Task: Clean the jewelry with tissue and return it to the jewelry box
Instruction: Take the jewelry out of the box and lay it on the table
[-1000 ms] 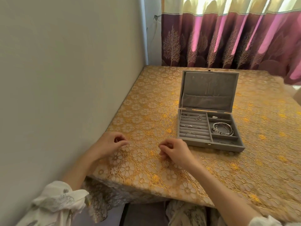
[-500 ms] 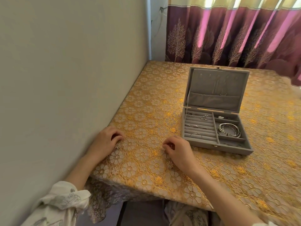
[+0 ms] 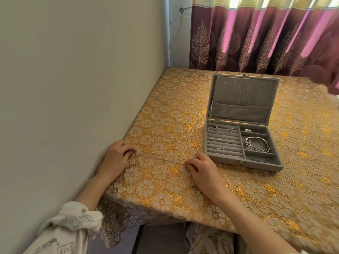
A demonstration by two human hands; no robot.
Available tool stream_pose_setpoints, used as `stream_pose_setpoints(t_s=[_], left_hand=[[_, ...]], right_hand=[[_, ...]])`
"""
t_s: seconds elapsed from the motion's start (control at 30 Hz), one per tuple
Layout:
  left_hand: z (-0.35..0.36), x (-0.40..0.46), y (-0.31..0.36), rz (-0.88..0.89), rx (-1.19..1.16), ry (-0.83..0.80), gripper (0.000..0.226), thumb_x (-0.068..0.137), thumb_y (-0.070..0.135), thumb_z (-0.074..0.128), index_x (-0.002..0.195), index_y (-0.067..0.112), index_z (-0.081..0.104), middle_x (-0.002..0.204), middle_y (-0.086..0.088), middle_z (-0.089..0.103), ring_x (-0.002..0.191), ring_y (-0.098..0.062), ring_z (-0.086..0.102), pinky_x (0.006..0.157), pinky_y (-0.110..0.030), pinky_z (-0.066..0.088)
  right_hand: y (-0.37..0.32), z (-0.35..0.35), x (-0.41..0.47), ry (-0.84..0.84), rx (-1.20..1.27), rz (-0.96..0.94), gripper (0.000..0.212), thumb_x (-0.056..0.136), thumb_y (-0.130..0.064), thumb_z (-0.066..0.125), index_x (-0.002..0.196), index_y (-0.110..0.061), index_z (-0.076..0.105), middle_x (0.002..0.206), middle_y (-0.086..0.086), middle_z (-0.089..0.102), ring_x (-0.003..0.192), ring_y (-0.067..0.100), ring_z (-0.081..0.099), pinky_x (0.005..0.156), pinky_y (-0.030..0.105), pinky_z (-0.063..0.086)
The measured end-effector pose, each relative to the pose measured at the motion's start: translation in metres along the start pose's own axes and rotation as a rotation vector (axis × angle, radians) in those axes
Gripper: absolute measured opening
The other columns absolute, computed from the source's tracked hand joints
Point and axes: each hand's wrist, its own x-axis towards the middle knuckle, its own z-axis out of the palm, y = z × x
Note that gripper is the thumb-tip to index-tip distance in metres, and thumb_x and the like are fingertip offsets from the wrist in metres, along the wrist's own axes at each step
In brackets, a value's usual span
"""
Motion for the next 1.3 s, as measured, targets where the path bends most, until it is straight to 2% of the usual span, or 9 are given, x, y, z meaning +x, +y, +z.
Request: stream_pose_setpoints(t_s=[0.2,0.3,0.43,0.6,0.73,0.83,1.0,1.17,1.3], left_hand=[[0.000,-0.010,0.003,0.074,0.064,0.057,0.020,0.082,-0.003,0.063,0.096,0.007,0.072,0.092,-0.004,0.064,0.087,-0.015,0.051,0.083,-0.031,0.043],[0.000,-0.015,0.001,0.104,0.147,-0.018,0.026,0.083,-0.003,0.061,0.106,0.006,0.068,0.101,-0.006,0.061,0.094,-0.019,0.053,0.087,-0.030,0.043],[-0.004,-0.021,0.004,0.156,0.272,-0.096,0.037,0.084,0.002,0.062,0.120,0.006,0.060,0.113,-0.009,0.059,0.102,-0.026,0.057,0.088,-0.042,0.052],[-0.001,-0.022,0.045,0.195,0.192,-0.029,0.038,0.088,0.006,0.055,0.127,0.008,0.054,0.119,-0.008,0.058,0.111,-0.020,0.054,0.100,-0.034,0.043],[0.015,-0.006,0.096,0.344,0.094,-0.003,0.033,0.087,0.009,0.054,0.120,0.010,0.059,0.110,-0.001,0.060,0.101,-0.012,0.057,0.092,-0.028,0.048],[0.030,0.018,0.136,0.426,0.043,-0.006,0.031,0.090,0.015,0.048,0.119,0.012,0.059,0.111,0.000,0.059,0.102,-0.011,0.056,0.091,-0.027,0.049],[0.059,0.071,0.193,0.532,0.033,0.026,0.032,0.090,0.009,0.053,0.122,0.011,0.058,0.113,-0.004,0.061,0.104,-0.016,0.057,0.089,-0.025,0.046],[0.085,0.128,0.233,0.621,0.031,-0.044,0.032,0.090,0.005,0.053,0.121,0.008,0.059,0.116,-0.007,0.060,0.108,-0.019,0.055,0.093,-0.026,0.045],[0.108,0.160,0.245,0.582,0.073,-0.065,0.038,0.094,0.011,0.047,0.132,0.013,0.050,0.128,-0.003,0.053,0.119,-0.017,0.047,0.099,-0.027,0.040]], right_hand=[[0.005,-0.001,-0.005,0.013,-0.046,-0.060,0.014,0.079,-0.009,0.070,0.093,-0.011,0.072,0.079,0.002,0.056,0.073,0.018,0.053,0.058,0.028,0.050],[0.008,-0.003,-0.010,0.000,-0.037,-0.057,0.020,0.082,-0.010,0.068,0.101,-0.011,0.070,0.086,0.001,0.056,0.080,0.016,0.051,0.066,0.027,0.050],[0.008,-0.014,-0.015,-0.025,0.060,-0.018,0.025,0.086,-0.012,0.063,0.110,-0.012,0.066,0.100,-0.003,0.057,0.089,0.010,0.051,0.079,0.024,0.048],[0.011,-0.045,-0.018,-0.015,0.174,0.025,0.027,0.089,-0.015,0.058,0.115,-0.016,0.063,0.100,-0.010,0.058,0.081,0.004,0.056,0.077,0.016,0.048],[0.023,-0.081,-0.007,0.031,0.181,0.010,0.022,0.088,-0.014,0.059,0.110,-0.015,0.065,0.098,-0.013,0.061,0.085,0.001,0.059,0.079,0.016,0.050],[0.039,-0.113,0.013,0.056,0.116,0.005,0.021,0.088,-0.012,0.058,0.108,-0.012,0.065,0.097,-0.007,0.064,0.082,0.006,0.062,0.075,0.019,0.053],[0.072,-0.147,0.059,0.118,0.006,0.058,0.021,0.088,-0.010,0.058,0.108,-0.008,0.065,0.097,0.003,0.068,0.081,0.010,0.061,0.073,0.016,0.050],[0.108,-0.159,0.111,0.138,-0.071,0.193,0.021,0.091,-0.017,0.055,0.109,-0.012,0.064,0.097,0.003,0.067,0.084,0.012,0.059,0.079,0.027,0.051],[0.131,-0.159,0.146,0.178,-0.084,0.278,0.021,0.090,-0.019,0.055,0.108,-0.014,0.065,0.100,0.002,0.068,0.089,0.014,0.060,0.083,0.033,0.051]])
